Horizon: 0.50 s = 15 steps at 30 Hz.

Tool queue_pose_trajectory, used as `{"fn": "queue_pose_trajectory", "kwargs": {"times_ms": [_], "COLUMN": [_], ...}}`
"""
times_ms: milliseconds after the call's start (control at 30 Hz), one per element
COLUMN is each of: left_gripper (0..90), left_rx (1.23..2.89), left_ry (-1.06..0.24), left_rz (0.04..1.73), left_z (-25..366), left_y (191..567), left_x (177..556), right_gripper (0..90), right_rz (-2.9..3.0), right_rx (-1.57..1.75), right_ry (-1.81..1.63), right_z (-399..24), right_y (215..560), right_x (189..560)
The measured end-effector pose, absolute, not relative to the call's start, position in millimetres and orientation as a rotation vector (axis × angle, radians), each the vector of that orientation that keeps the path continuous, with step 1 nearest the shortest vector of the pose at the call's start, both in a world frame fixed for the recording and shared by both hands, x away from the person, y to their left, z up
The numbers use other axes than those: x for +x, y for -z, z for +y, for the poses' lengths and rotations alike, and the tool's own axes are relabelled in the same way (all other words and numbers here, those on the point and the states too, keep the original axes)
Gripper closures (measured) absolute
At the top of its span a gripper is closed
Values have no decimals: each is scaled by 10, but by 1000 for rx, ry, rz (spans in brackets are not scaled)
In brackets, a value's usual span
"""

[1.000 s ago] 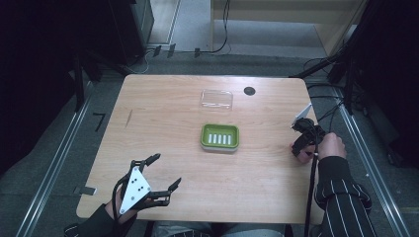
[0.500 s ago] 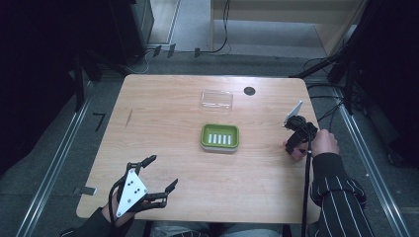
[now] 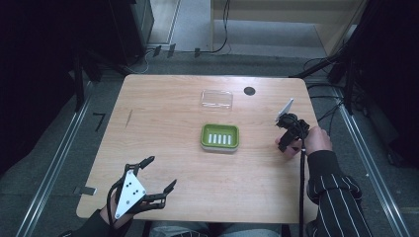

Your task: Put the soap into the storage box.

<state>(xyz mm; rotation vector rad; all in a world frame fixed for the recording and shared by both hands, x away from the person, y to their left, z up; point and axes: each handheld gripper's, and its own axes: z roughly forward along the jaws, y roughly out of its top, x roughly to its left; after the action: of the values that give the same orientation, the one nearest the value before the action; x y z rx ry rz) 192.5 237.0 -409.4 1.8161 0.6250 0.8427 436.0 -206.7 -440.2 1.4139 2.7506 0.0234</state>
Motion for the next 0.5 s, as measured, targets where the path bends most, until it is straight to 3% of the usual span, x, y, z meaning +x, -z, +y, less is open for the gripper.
{"fn": "queue_pose_trajectory", "kwargs": {"times_ms": [500], "left_gripper": [136], "left_rx": [1820], "left_ry": [-842], "left_rz": [624], "left_z": [2369], "left_y": [4094], "left_x": [1929], "right_gripper": [386], "right_rz": [2805], "right_rx": [1231], "right_ry": [-38], "right_z": [-1729], "right_y": [4290], "right_x": [4358]}}
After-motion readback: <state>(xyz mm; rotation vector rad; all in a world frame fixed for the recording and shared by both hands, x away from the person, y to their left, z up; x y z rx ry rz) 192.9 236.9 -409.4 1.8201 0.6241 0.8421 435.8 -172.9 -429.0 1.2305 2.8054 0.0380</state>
